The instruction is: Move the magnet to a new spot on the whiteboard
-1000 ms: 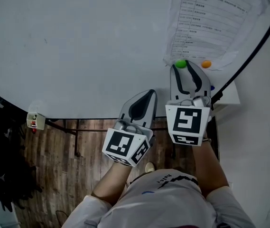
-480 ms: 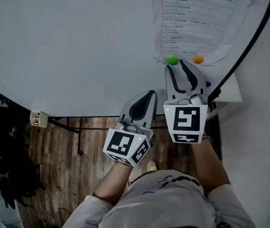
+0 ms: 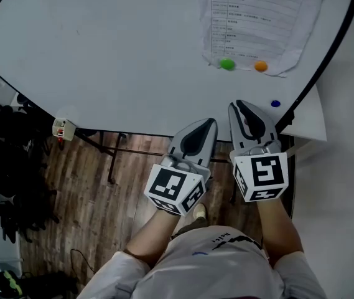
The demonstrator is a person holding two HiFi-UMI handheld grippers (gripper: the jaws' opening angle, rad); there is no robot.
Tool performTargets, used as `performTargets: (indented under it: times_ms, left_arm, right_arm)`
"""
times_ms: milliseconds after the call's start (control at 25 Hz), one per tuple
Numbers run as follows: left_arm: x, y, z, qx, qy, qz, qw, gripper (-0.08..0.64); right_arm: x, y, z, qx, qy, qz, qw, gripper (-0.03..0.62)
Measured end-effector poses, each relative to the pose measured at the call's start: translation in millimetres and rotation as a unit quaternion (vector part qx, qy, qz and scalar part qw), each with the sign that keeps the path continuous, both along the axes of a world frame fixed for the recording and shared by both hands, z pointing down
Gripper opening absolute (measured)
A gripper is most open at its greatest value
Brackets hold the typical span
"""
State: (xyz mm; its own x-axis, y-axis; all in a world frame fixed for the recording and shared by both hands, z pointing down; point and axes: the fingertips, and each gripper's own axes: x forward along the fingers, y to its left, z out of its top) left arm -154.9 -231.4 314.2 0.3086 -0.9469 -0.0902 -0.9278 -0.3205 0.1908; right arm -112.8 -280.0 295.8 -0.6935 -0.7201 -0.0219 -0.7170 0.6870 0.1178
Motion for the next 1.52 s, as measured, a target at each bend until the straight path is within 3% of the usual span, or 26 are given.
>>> performTargets:
  times_ms: [520, 1000, 1520]
  left_arm:
    - [74.7, 66.7, 18.3, -0.030, 0.000, -0.025, 0.9993, 0.011]
    - [116.1, 106.4, 20.2, -0.025, -0.002, -0.018, 0.9995, 0.011]
    - [123.7, 125.0, 16.7, -0.023, -0.004, -0.018, 0.9996, 0.011]
  right_arm:
    - [60.9, 82.5, 38.5, -0.073, -0.042, -0.103, 0.991, 0.015]
    - [100.1, 125.8, 46.8, -0.092, -0.056, -0.113, 0.988, 0.014]
    - [107.7, 145.6, 43.9, -0.093, -0.062, -0.118, 0.987, 0.014]
